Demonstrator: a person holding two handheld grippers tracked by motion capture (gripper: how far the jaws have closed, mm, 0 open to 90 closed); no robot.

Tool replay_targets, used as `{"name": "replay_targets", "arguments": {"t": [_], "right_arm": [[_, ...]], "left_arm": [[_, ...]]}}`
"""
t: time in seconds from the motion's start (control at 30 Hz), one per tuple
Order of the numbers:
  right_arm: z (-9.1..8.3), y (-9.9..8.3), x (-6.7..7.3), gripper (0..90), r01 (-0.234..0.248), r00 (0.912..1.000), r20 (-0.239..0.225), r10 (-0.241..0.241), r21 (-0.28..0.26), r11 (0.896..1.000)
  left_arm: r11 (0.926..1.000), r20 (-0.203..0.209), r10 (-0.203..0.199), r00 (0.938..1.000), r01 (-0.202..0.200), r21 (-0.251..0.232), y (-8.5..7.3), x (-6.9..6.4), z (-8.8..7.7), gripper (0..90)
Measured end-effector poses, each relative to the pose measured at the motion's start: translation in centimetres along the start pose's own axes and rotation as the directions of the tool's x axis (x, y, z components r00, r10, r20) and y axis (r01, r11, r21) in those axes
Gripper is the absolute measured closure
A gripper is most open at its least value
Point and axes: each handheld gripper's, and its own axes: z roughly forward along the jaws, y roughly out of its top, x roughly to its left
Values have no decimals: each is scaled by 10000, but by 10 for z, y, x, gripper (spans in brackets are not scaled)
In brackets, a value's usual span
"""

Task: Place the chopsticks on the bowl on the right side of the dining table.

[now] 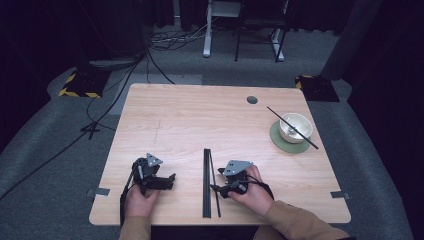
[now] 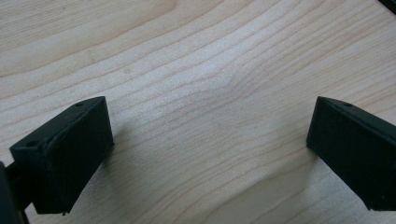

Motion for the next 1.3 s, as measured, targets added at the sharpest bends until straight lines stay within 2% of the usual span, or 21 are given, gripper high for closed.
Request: {"name": "replay_targets", "arguments": {"t": [0.07, 0.13, 0.23, 0.43, 0.47, 0.5, 0.53, 0.57, 0.67, 0.8, 0.83, 1.0, 1.2, 1.3], "right_arm": [[-1, -1, -1, 372, -31, 10000, -5, 31, -8, 10000], [-3, -2, -2, 398, -296, 9996, 40, 295, 140, 9995], [-5, -3, -7, 423, -168, 9997, 190, 165, 165, 9997], [-11, -7, -16, 474, -427, 9982, 427, 416, 255, 9988], [-11, -8, -16, 490, -614, 9976, 347, 607, 192, 9979], [-13, -9, -19, 495, -512, 9980, 390, 503, 205, 9985], [-13, -10, -18, 507, -774, 9965, 322, 771, 95, 9970], [-14, -11, -19, 525, -844, 9957, 387, 837, 170, 9963], [-17, -13, -23, 542, -817, 9955, 500, 807, 181, 9965], [-21, -15, -27, 583, -1150, 9910, 711, 1130, 256, 9930], [-23, -16, -30, 590, -1080, 9917, 732, 1056, 296, 9937], [-26, -18, -38, 611, -1326, 9870, 961, 1287, 357, 9905], [-31, -21, -46, 680, -1448, 9836, 1148, 1388, 456, 9884], [-32, -22, -48, 727, -1641, 9800, 1202, 1589, 349, 9858]], "left_arm": [[10000, 0, 3, 10000, -3, 3, 0, 0, 0, 6], [10000, -1, 6, 10000, -6, 2, 0, 0, 0, 6], [10000, -1, 2, 10000, -2, 2, 0, 0, 0, 6], [10000, 0, 1, 10000, -1, 0, 0, 0, 0, 6], [10000, -2, -2, 10000, 2, -1, 0, 0, 0, 7], [10000, -1, -1, 10000, 1, 0, 0, 0, 0, 6], [10000, -2, 1, 10000, -1, -1, 0, 0, 0, 6], [10000, 7, 16, 10000, -16, 12, 0, 0, 0, 7], [10000, -2, 3, 10000, -3, 1, 0, 0, 0, 6], [10000, 3, 16, 10000, -16, 10, 0, 0, 0, 6], [10000, -3, 1, 10000, -1, 0, 0, 0, 0, 6], [10000, 16, -10, 10000, 10, 2, 0, 0, 0, 6], [10000, 11, -18, 10000, 18, -3, 0, 0, 0, 6], [10000, 12, -1, 10000, 1, 11, 0, 0, 0, 6]]}}
